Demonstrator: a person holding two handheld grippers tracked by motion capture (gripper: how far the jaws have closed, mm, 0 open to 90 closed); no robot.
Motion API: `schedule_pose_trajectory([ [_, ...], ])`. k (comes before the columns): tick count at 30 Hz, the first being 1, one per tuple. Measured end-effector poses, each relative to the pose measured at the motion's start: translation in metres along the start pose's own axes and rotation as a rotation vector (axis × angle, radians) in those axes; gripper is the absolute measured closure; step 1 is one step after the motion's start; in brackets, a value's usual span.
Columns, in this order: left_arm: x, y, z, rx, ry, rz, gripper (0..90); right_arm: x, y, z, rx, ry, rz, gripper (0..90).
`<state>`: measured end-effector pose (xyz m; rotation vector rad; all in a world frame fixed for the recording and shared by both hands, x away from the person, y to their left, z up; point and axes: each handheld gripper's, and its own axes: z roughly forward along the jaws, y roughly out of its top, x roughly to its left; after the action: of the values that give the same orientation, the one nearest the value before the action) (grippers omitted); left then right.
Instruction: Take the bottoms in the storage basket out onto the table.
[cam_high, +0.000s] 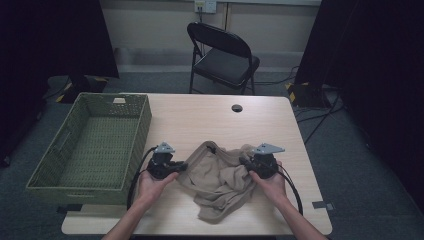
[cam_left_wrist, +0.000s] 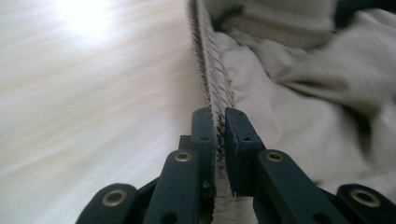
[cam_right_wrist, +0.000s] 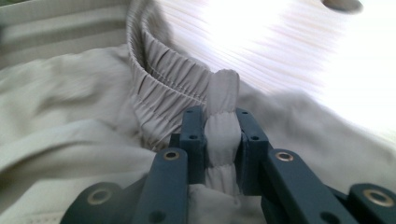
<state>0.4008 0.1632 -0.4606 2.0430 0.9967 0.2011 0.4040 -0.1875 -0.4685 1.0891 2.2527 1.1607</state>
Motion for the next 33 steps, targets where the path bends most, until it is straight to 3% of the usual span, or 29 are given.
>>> schedule_pose_trajectory([
  [2,0.005,0.001,-0.004,-0.029,0.010,-0.015,83.9,0.009,0.002,-0.004,-0.004,0.011,-0.025,74.9],
  [6,0.005,0.005,-0.005,-0.049,0.008,0.007,84.7,0.011,0.005,-0.021,-0.034,0.007,-0.051,75.0],
  [11,-0.004,0.005,0.002,-0.038,-0.013,0.032,84.9,-0.002,-0.013,-0.025,0.010,-0.025,-0.046,74.8],
  [15,-0.008,0.003,0.007,-0.013,-0.007,0.056,82.2,-0.016,-0.025,-0.013,0.074,-0.061,-0.027,74.7],
  [17,-0.008,0.001,0.006,-0.018,-0.021,0.031,77.7,-0.022,-0.029,-0.008,0.091,-0.046,0.010,74.7],
  [21,-0.006,-0.005,-0.001,-0.028,-0.028,0.010,68.2,-0.018,-0.029,-0.007,0.098,-0.075,-0.028,74.7],
  [26,-0.002,-0.013,-0.009,-0.045,-0.019,-0.064,47.3,-0.018,-0.030,-0.007,0.098,-0.077,-0.019,74.7],
  [28,-0.001,-0.018,-0.010,-0.037,-0.036,-0.074,46.1,-0.018,-0.030,-0.006,0.094,-0.078,-0.014,74.7],
  [31,0.000,-0.027,-0.009,-0.035,-0.069,-0.140,44.3,-0.018,-0.030,-0.007,0.093,-0.073,-0.007,74.7],
  [33,-0.002,-0.031,-0.003,-0.011,-0.067,-0.174,44.3,-0.019,-0.031,-0.007,0.091,-0.065,0.003,74.7],
])
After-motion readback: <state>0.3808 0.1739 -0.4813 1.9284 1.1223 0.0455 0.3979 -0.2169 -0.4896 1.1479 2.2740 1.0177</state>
